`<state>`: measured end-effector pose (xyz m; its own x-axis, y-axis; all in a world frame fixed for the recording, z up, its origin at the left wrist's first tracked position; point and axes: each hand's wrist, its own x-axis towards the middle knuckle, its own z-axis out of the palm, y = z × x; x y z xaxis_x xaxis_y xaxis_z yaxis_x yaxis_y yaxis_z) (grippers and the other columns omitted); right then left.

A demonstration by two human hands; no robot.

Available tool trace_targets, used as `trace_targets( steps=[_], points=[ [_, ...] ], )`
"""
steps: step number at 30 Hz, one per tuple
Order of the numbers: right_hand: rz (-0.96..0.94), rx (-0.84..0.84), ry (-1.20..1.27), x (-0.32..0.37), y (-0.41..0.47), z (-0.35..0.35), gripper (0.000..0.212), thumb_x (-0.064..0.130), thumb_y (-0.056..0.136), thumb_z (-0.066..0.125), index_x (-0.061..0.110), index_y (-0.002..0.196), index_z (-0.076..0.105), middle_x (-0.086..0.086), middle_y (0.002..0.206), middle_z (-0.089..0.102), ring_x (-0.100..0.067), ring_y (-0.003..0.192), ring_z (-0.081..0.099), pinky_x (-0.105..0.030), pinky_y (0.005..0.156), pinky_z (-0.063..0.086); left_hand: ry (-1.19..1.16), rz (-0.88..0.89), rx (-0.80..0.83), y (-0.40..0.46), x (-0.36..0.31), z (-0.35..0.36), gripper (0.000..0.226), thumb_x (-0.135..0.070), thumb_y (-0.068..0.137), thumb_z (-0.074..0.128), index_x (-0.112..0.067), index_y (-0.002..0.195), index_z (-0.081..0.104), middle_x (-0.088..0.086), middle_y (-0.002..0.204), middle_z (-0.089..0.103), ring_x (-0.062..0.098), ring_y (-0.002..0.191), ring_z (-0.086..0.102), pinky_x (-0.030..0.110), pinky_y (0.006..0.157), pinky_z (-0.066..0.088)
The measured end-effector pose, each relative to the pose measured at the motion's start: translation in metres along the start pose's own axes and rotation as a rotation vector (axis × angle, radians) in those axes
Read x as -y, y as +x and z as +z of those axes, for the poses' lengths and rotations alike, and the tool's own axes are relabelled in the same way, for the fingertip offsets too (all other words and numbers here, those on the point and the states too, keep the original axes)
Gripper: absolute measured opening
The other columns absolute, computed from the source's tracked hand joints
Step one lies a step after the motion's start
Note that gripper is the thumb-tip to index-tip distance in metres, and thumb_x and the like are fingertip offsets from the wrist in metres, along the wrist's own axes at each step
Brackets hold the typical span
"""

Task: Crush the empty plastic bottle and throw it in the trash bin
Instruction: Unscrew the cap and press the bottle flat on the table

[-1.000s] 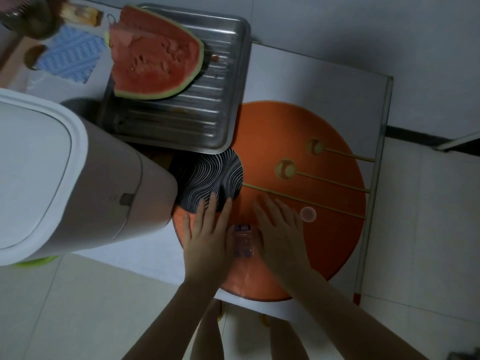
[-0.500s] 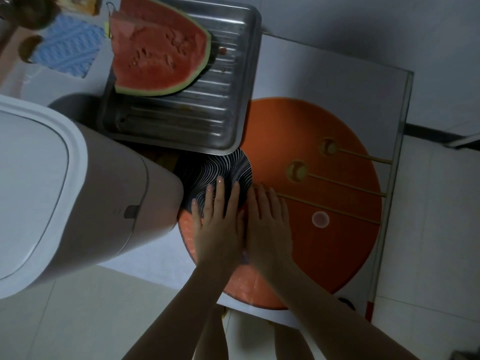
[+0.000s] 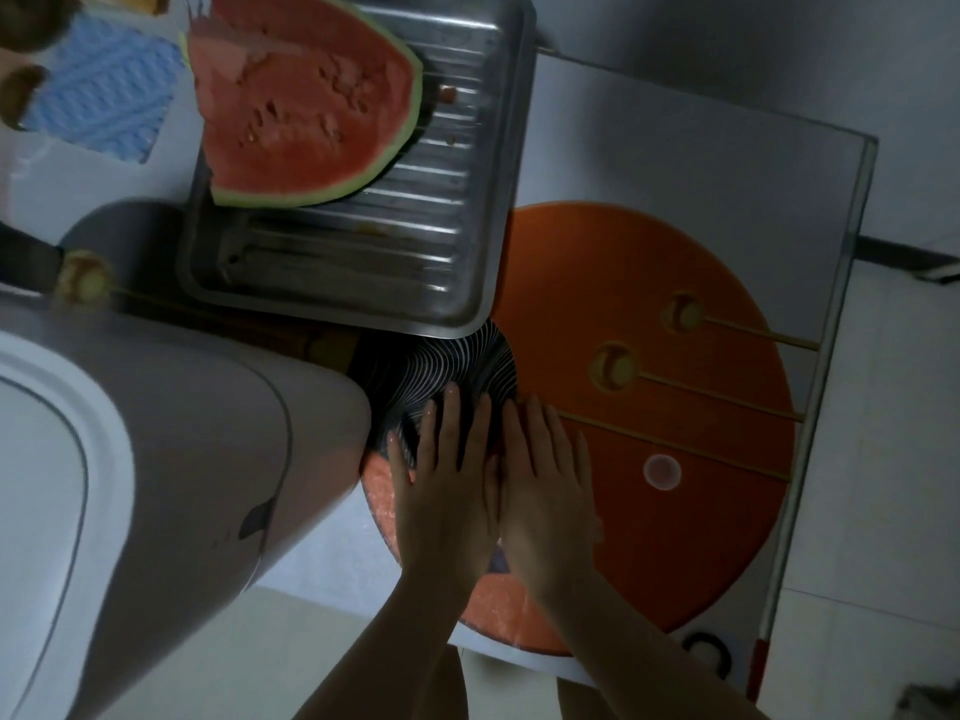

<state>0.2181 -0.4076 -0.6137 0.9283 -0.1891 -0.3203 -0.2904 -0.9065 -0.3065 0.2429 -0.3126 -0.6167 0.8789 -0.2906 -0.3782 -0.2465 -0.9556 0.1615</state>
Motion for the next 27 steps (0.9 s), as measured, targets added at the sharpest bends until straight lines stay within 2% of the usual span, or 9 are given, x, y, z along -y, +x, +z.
trace_targets(
  steps=[2,4,7,12,16,18,20,21,27],
  points=[
    [0.007,0.034,-0.039,0.001,0.003,-0.002,0.051,0.035,0.092,0.032,0.015,0.139,0.037,-0.016,0.145,0.043,-0.03,0.134,0.04,-0.055,0.106,0.036,-0.002,0.003,0.002,0.001,0.001,0.0,0.065,-0.039,0.09,0.053,-0.016,0.144,0.024,0.014,0.151,0.025,0.033,0.136,0.03,0.058,0.107,0.02],
    [0.018,0.071,-0.069,0.002,0.005,-0.004,0.052,0.037,0.09,0.031,0.018,0.138,0.039,-0.016,0.144,0.044,-0.031,0.133,0.042,-0.058,0.103,0.04,0.001,0.013,0.006,0.002,0.001,0.0,0.058,-0.041,0.093,0.04,-0.017,0.143,0.026,0.013,0.151,0.025,0.032,0.136,0.03,0.058,0.107,0.017],
    [0.029,0.11,-0.099,0.003,0.009,-0.005,0.051,0.037,0.089,0.033,0.019,0.135,0.043,-0.016,0.142,0.047,-0.032,0.129,0.046,-0.058,0.098,0.043,-0.007,0.018,0.019,0.004,0.001,0.001,0.06,-0.041,0.089,0.03,-0.017,0.144,0.023,0.013,0.151,0.024,0.032,0.136,0.029,0.061,0.107,0.018],
    [0.033,0.12,-0.13,0.005,0.013,-0.001,0.05,0.035,0.088,0.033,0.016,0.133,0.045,-0.019,0.137,0.051,-0.037,0.122,0.052,-0.06,0.096,0.044,0.033,-0.008,0.033,0.006,-0.002,0.005,0.068,-0.036,0.085,0.043,-0.015,0.144,0.017,0.011,0.151,0.017,0.033,0.137,0.019,0.062,0.105,0.023],
    [0.018,0.094,-0.164,0.005,0.013,0.003,0.049,0.032,0.087,0.035,0.015,0.132,0.042,-0.021,0.135,0.053,-0.04,0.12,0.053,-0.064,0.095,0.041,0.048,-0.018,0.063,0.007,-0.004,0.005,0.068,-0.032,0.083,0.041,-0.013,0.144,0.017,0.012,0.152,0.016,0.034,0.138,0.02,0.061,0.103,0.027],
    [0.025,0.1,-0.169,0.006,0.014,0.003,0.049,0.031,0.086,0.035,0.015,0.132,0.042,-0.021,0.134,0.054,-0.04,0.119,0.054,-0.064,0.094,0.041,0.049,-0.009,0.061,0.008,-0.005,0.006,0.073,-0.031,0.083,0.055,-0.013,0.144,0.02,0.012,0.151,0.018,0.035,0.137,0.024,0.061,0.103,0.028],
    [0.029,0.108,-0.177,0.007,0.016,0.003,0.049,0.03,0.086,0.034,0.015,0.131,0.043,-0.021,0.133,0.055,-0.04,0.117,0.055,-0.064,0.093,0.042,0.044,-0.018,0.096,0.009,-0.005,0.005,0.089,-0.034,0.072,0.075,-0.013,0.143,0.025,0.012,0.15,0.021,0.035,0.136,0.024,0.061,0.102,0.027],
    [0.029,0.111,-0.178,0.007,0.016,0.003,0.049,0.03,0.085,0.034,0.014,0.131,0.044,-0.021,0.132,0.055,-0.04,0.117,0.056,-0.065,0.093,0.043,0.044,-0.018,0.109,0.009,-0.006,0.004,0.095,-0.035,0.067,0.079,-0.013,0.142,0.026,0.012,0.15,0.022,0.035,0.136,0.024,0.061,0.102,0.026],
    [0.027,0.123,-0.168,0.005,0.015,0.007,0.048,0.029,0.085,0.034,0.015,0.129,0.047,-0.022,0.133,0.055,-0.041,0.117,0.055,-0.066,0.092,0.041,0.044,-0.013,0.095,0.01,-0.006,0.005,0.095,-0.031,0.069,0.078,-0.013,0.143,0.022,0.012,0.15,0.021,0.036,0.136,0.024,0.061,0.103,0.024]
  ],
)
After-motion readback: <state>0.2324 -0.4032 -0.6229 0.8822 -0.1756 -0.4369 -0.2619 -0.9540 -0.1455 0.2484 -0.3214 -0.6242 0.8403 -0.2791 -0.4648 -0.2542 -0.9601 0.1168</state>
